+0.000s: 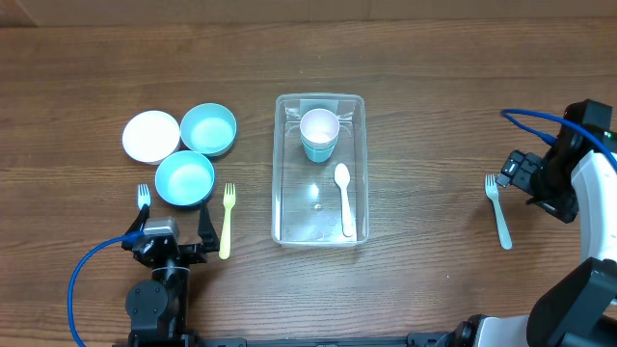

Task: Pack container
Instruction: 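Carry the white spoon into the container and release it, then lower the right gripper onto the light-green fork and close on it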

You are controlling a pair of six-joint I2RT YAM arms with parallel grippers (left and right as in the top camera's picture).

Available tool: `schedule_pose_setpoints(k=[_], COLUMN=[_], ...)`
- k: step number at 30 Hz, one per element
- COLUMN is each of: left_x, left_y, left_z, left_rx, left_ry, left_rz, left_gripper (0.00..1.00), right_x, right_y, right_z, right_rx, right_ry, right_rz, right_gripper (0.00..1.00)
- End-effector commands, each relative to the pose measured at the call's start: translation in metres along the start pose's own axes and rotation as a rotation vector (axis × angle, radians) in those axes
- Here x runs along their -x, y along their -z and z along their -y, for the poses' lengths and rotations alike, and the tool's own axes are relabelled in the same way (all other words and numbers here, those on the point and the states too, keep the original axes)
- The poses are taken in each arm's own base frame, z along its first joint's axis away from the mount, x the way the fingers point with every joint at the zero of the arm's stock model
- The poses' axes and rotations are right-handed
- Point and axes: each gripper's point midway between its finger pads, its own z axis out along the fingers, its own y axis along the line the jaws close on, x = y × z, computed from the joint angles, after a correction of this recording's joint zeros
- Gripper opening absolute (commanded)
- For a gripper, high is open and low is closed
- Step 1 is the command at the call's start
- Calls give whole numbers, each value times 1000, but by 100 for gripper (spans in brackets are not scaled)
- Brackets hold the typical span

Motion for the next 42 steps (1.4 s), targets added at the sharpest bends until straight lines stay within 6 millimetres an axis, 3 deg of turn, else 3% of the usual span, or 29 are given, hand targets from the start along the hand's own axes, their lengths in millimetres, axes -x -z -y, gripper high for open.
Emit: schedule_pose_setpoints(k=[1,4,8,17,25,34,35,37,42], left_x=[2,2,2,2,2,2,2,2,2], left_y=[0,0,0,0,0,0,0,0,0], left_z=[-5,-4,-5,-5,-4,-5,-5,-5,-5], left_rx=[21,20,21,21,20,21,21,21,21], left_ry=[-24,-24,-24,-24,-24,-24,-24,-24,-24], left_rz=[11,11,11,11,11,11,11,11,11], left_gripper=[100,100,100,100,100,100,100,100,100], right_x=[-7,-14,-19,-26,-27,-43,-46,-48,-49], right_y=[-17,-35,-51,-76,-80,-116,-118,-117,-111], right_z=[5,5,-9,-16,-26,-36,-38,-41,-47], right_rx=[-20,-19,66,111,169,220,234,243,232], right_ry=[32,32,31,86,136,133,131,107,67], right_rz=[-15,-15,-10,20,25,-106,-120,-133,-158], right_gripper=[99,100,100,100,100,100,99,85,75])
